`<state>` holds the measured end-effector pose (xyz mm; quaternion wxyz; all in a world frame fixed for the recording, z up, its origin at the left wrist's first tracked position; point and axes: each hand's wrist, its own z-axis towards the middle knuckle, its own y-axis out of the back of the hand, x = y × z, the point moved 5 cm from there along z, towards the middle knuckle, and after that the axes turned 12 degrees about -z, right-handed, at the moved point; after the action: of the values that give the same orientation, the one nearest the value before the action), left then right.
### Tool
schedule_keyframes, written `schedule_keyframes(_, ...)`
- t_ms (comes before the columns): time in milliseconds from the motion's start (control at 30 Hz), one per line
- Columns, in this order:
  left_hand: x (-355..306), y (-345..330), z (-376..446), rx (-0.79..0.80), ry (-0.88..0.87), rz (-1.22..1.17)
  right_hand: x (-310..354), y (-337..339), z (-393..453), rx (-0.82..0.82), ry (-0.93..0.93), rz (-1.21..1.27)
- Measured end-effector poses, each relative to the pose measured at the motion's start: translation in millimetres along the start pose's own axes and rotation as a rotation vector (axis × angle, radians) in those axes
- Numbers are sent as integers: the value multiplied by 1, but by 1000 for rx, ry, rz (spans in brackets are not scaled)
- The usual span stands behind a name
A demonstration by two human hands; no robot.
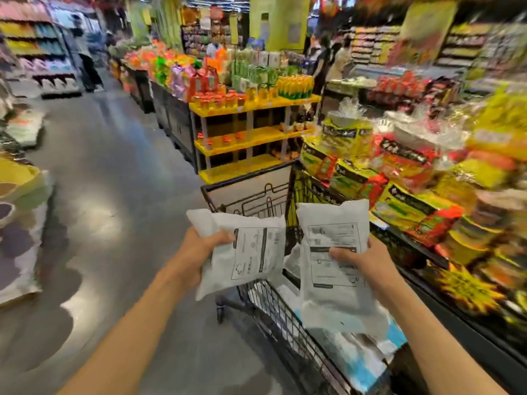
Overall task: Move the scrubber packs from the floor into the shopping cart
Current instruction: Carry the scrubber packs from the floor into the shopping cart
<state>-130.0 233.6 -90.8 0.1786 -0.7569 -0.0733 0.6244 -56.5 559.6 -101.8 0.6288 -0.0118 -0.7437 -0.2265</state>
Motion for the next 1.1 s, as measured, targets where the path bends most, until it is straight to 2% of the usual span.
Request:
schedule_keyframes(167,26,-60,109,147,92,121,-36,43,54,-141,-70,-54)
schedule_keyframes(433,99,-148,241,417,362,182,-99,98,77,-329,-291,-211)
schedule_keyframes(600,150,-180,314,553,469,195,-129,109,99,-332,-466,-360)
schedule_keyframes(733,204,-184,366,609,585,199,-157,105,121,-234,-594,-526)
schedule_keyframes(867,266,-162,390,616,758,211,-210,80,141,-33,-674,-708)
schedule_keyframes(1100,372,-74,393,552,1125,359,-322,17,153,201,-766,-683)
